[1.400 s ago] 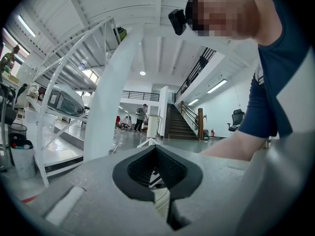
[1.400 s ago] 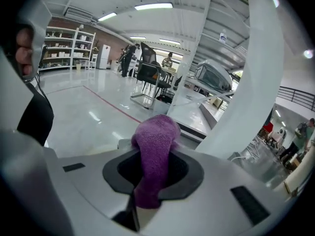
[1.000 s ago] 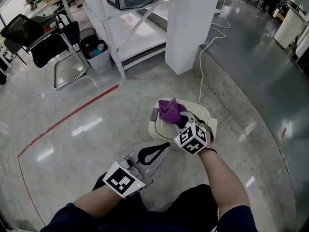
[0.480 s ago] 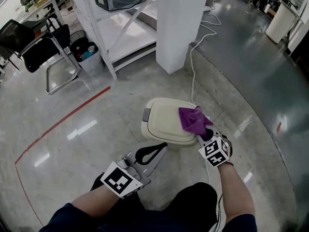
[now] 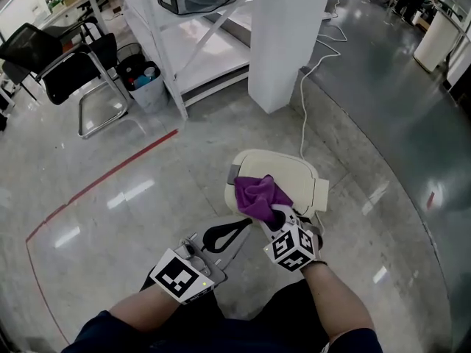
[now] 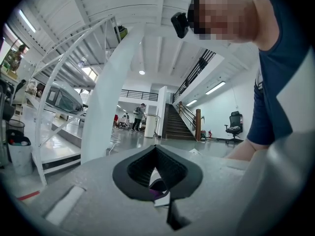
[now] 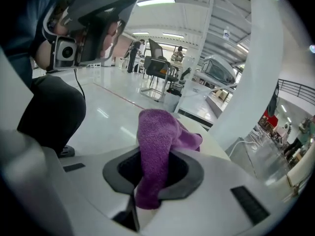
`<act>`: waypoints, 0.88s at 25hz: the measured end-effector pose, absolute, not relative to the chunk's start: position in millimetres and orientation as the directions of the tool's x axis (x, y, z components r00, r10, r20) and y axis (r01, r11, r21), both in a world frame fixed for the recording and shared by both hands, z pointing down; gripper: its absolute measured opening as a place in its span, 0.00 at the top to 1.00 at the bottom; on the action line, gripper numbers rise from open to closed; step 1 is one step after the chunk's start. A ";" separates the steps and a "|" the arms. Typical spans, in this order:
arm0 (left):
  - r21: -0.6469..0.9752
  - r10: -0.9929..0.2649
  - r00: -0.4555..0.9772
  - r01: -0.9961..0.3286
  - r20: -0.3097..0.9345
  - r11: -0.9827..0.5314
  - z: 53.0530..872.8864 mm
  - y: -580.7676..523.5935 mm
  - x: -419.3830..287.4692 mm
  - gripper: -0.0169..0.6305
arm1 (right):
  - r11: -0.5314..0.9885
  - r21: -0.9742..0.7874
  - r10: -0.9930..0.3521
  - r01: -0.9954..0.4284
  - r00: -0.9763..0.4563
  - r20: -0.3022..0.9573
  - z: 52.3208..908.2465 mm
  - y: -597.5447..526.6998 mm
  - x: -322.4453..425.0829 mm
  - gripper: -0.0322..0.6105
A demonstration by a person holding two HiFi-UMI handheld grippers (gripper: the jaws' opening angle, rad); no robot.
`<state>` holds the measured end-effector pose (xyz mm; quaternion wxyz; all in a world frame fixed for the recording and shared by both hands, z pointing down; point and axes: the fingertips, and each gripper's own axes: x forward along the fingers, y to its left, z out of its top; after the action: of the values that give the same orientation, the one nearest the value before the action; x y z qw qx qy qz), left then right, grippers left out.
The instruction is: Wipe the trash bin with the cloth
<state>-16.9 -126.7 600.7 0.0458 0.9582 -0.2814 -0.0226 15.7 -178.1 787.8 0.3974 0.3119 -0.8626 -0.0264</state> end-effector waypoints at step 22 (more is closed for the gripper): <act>0.094 -0.533 0.846 -0.530 -0.009 -0.843 600.1 -133.9 -12.0 0.97 | 0.840 0.122 -0.513 -0.529 -0.699 0.499 741.5 -153.5 -29.7 0.83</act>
<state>-12.0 -133.9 600.1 0.0438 0.9597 -0.2771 -0.0176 -29.7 -153.5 741.5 0.2661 0.2826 -0.9215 0.0156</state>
